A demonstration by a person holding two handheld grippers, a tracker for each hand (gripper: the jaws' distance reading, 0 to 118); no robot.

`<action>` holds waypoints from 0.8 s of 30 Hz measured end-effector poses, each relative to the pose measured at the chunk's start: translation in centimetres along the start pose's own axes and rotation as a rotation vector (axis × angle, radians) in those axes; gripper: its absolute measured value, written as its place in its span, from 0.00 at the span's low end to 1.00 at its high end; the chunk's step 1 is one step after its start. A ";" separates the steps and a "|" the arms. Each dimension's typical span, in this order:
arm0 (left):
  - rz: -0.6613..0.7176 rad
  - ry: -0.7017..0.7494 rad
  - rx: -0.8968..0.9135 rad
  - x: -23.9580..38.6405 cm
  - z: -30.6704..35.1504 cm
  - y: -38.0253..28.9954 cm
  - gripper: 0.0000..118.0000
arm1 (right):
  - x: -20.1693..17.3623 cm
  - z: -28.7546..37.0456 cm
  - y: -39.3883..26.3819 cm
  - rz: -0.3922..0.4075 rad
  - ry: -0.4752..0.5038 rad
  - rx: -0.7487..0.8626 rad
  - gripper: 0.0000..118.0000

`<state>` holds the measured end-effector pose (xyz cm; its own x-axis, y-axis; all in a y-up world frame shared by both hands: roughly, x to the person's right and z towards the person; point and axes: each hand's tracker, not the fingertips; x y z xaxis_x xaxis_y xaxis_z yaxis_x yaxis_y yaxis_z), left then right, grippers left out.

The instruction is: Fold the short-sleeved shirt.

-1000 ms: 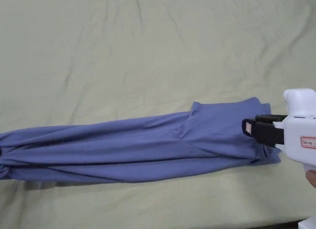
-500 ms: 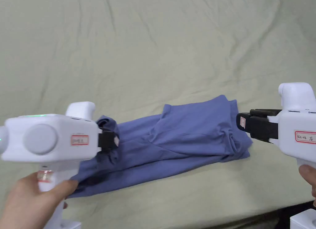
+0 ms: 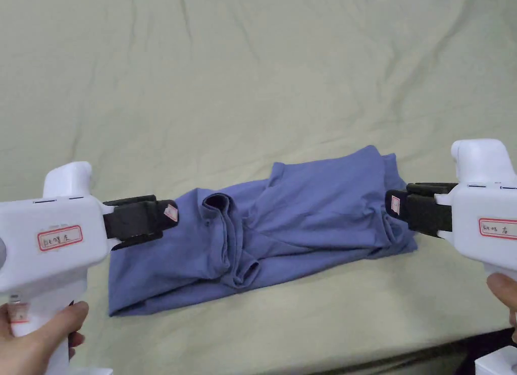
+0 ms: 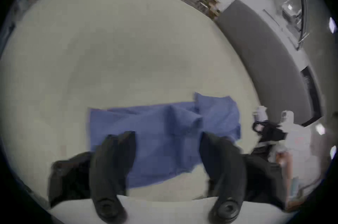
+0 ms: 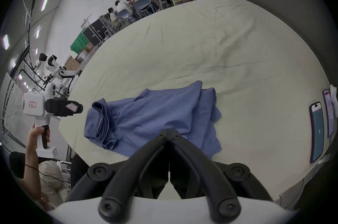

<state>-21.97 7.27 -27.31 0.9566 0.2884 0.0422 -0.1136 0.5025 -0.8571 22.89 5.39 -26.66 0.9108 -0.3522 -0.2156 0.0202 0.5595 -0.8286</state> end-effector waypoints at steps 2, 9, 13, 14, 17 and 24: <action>-0.021 0.126 -0.052 0.9 -2.0 -0.1 0.00 | -0.2 -0.2 0.0 0.012 0.003 -0.007 0.02; -0.254 0.119 -0.175 9.8 -11.2 -1.3 0.00 | 0.3 -0.8 0.6 0.018 -0.027 -0.029 0.02; -0.399 0.102 -0.171 15.7 -12.3 -1.8 0.00 | 0.4 -0.8 0.7 0.022 -0.047 -0.038 0.02; -0.417 0.083 -0.176 16.1 -12.1 -1.8 0.00 | 0.4 -0.8 0.8 0.023 -0.053 -0.040 0.02; -0.349 -0.059 -0.173 16.5 -10.7 -1.3 0.00 | 0.4 -0.3 0.9 0.023 -0.052 -0.034 0.02; -0.156 -0.224 -0.016 10.9 -0.2 0.1 0.00 | -0.9 2.3 1.4 0.067 -0.068 -0.008 0.02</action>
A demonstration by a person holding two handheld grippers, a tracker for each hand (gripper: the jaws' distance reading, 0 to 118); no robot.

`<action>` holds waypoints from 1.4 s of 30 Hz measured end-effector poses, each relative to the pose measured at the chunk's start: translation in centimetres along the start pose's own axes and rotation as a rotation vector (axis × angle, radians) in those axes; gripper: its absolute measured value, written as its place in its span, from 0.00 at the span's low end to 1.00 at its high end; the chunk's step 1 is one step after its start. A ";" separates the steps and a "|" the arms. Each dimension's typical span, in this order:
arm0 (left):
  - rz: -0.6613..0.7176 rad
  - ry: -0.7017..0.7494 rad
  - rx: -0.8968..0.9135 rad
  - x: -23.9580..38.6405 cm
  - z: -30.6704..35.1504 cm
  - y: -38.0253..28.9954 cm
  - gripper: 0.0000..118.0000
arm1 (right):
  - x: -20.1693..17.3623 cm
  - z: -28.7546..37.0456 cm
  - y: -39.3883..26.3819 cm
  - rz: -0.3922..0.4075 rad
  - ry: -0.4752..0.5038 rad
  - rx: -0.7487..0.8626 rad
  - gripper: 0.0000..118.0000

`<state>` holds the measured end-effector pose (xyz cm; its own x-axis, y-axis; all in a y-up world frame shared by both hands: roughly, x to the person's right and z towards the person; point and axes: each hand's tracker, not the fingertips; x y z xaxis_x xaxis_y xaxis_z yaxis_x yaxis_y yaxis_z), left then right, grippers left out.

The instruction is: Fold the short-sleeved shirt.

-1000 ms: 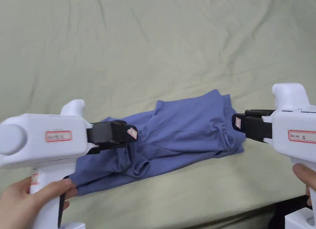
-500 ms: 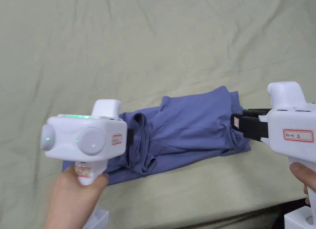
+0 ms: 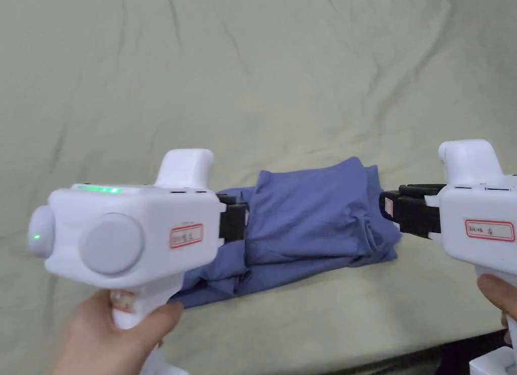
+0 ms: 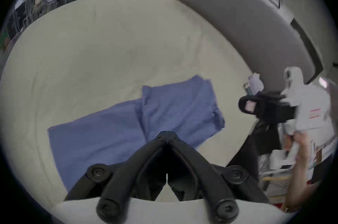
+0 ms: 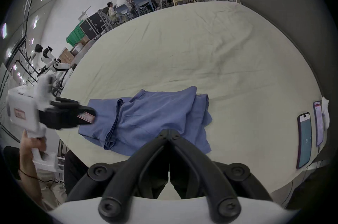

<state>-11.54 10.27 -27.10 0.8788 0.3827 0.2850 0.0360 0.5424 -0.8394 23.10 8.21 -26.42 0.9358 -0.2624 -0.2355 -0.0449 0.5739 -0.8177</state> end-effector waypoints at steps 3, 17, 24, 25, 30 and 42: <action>0.197 -0.152 0.122 -7.2 5.5 -1.3 0.13 | -0.5 1.1 0.1 0.013 -0.003 0.012 0.02; 0.585 -0.441 0.007 -27.4 -1.6 -10.9 0.89 | -3.2 0.4 -0.6 0.029 -0.024 -0.033 0.02; 0.622 -0.549 0.117 -24.5 -4.2 -10.7 0.43 | -4.1 -0.5 -0.1 0.045 0.015 -0.042 0.02; 0.649 -0.481 0.123 -24.3 -4.1 -10.8 0.07 | -4.0 -0.5 0.0 0.046 0.017 -0.041 0.02; 0.611 -0.352 0.086 -24.9 0.3 -10.2 0.07 | -3.2 0.5 0.6 0.051 -0.002 -0.022 0.02; 0.283 0.429 -0.043 -18.9 9.7 -3.5 0.07 | 0.3 1.8 0.4 -0.003 0.007 0.032 0.02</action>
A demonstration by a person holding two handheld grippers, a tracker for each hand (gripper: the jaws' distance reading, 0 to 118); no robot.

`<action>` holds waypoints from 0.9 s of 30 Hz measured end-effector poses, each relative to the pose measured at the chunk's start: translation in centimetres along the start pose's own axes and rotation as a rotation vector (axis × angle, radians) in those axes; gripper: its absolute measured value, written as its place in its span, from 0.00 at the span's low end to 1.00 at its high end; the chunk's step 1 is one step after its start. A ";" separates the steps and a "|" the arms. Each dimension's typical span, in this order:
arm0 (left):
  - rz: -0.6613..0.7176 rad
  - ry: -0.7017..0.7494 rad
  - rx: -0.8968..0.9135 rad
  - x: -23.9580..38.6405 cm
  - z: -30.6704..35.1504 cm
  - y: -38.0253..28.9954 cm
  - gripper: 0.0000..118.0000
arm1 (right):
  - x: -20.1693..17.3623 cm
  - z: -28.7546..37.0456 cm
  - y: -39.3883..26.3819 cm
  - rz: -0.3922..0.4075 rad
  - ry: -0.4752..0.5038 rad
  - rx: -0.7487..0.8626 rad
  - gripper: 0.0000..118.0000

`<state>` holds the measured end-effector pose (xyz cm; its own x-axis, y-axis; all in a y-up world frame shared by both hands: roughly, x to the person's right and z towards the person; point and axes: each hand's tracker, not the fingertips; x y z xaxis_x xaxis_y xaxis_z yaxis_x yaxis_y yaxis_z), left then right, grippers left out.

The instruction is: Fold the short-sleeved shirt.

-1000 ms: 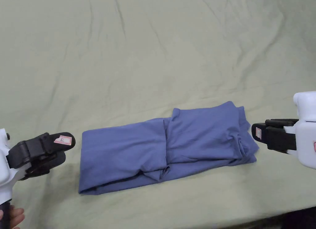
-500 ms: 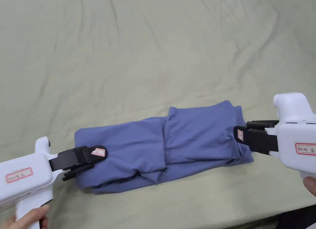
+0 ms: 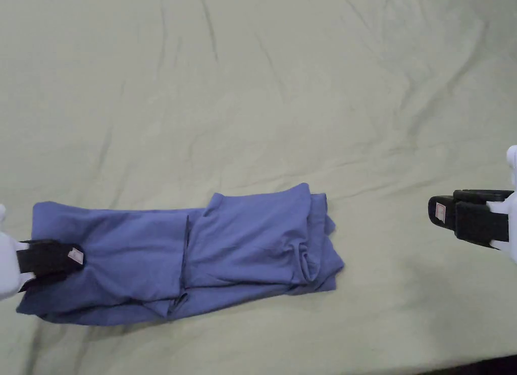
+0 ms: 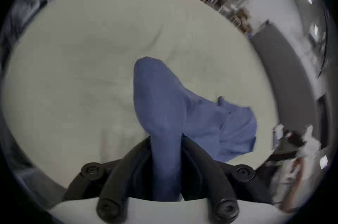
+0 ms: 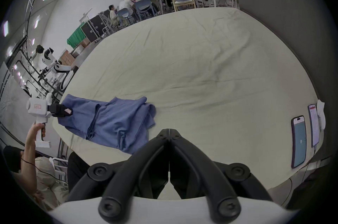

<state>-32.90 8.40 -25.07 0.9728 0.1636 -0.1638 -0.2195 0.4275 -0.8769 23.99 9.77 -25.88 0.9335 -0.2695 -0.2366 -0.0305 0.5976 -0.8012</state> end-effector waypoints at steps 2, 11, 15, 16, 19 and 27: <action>-0.083 0.074 0.017 4.3 0.1 0.3 0.07 | 0.6 0.2 -0.2 -0.008 0.005 0.002 0.02; -0.338 -0.154 -0.145 22.7 -8.1 -0.3 0.07 | 3.6 2.2 -1.8 -0.064 -0.020 0.013 0.02; -0.314 -0.240 -0.282 26.0 -11.4 0.1 0.11 | 4.7 2.6 -2.3 -0.101 -0.042 0.012 0.02; -0.311 -0.267 -0.299 25.8 -11.3 -0.1 0.22 | 4.9 2.6 -2.4 -0.107 -0.042 0.008 0.02; -0.147 -0.521 -0.307 23.5 -9.5 0.7 0.68 | 5.3 2.3 -2.6 -0.115 -0.043 0.002 0.02; -0.180 -0.409 0.011 19.2 -2.0 0.7 0.28 | 5.5 1.4 -2.7 -0.121 -0.029 -0.011 0.02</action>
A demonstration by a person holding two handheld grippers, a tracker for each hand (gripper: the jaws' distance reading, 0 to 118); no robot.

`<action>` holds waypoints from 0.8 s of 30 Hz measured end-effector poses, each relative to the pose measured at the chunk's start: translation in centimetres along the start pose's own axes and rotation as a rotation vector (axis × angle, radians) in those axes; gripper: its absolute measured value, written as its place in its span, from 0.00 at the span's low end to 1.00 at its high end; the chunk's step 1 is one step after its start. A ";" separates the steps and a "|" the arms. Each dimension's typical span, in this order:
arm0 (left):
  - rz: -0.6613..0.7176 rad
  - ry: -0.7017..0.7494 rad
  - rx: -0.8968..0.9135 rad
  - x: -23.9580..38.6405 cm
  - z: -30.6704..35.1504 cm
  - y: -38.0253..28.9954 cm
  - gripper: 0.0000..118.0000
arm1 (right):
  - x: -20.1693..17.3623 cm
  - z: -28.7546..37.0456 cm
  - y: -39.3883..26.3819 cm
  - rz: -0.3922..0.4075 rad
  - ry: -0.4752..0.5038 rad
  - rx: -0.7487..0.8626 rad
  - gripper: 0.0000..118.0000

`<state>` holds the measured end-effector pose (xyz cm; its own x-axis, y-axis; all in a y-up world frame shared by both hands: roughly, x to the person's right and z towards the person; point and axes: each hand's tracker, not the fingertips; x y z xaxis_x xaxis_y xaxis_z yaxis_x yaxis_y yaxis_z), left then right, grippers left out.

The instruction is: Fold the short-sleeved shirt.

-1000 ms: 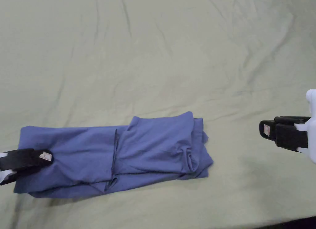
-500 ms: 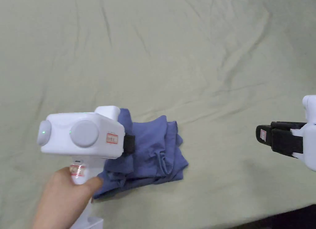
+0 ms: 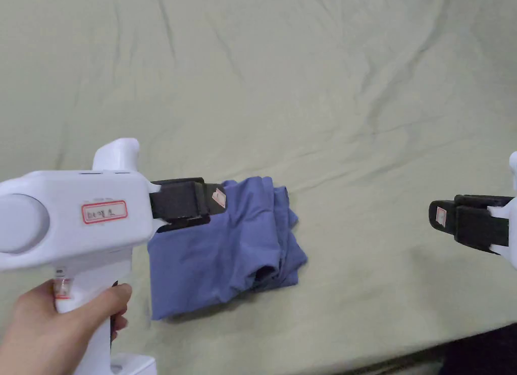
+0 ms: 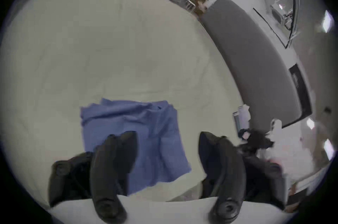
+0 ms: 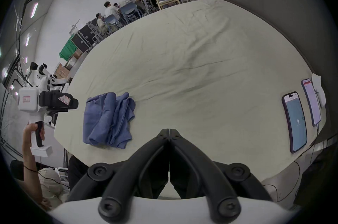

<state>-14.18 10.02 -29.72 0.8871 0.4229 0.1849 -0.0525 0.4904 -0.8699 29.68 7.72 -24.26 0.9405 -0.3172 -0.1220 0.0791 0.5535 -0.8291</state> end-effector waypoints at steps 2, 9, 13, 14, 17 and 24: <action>-0.044 0.078 -0.083 0.8 -3.6 -0.5 0.00 | 0.0 -0.1 0.0 -0.001 -0.002 -0.003 0.02; -0.190 0.028 -0.281 6.5 -15.7 -2.0 0.00 | 0.9 0.2 0.0 -0.018 -0.039 -0.014 0.02; -0.105 -0.083 -0.321 7.0 -18.4 -0.8 0.00 | 1.0 0.6 0.1 -0.029 -0.049 -0.016 0.02; -0.082 -0.098 -0.321 7.0 -18.2 -0.5 0.00 | 0.8 0.7 0.1 -0.024 -0.049 -0.016 0.02; -0.094 -0.152 -0.237 7.0 -13.5 0.5 0.00 | -0.1 1.2 0.5 0.000 -0.047 -0.006 0.02; -0.145 0.043 0.070 2.0 4.1 -0.2 0.00 | -6.5 -0.1 2.1 0.160 0.035 -0.004 0.02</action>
<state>-14.27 13.90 -27.35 0.9065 0.3116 0.2849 0.0469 0.5963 -0.8014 23.68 10.88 -25.21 0.9287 -0.2519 -0.2722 -0.0727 0.5959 -0.7997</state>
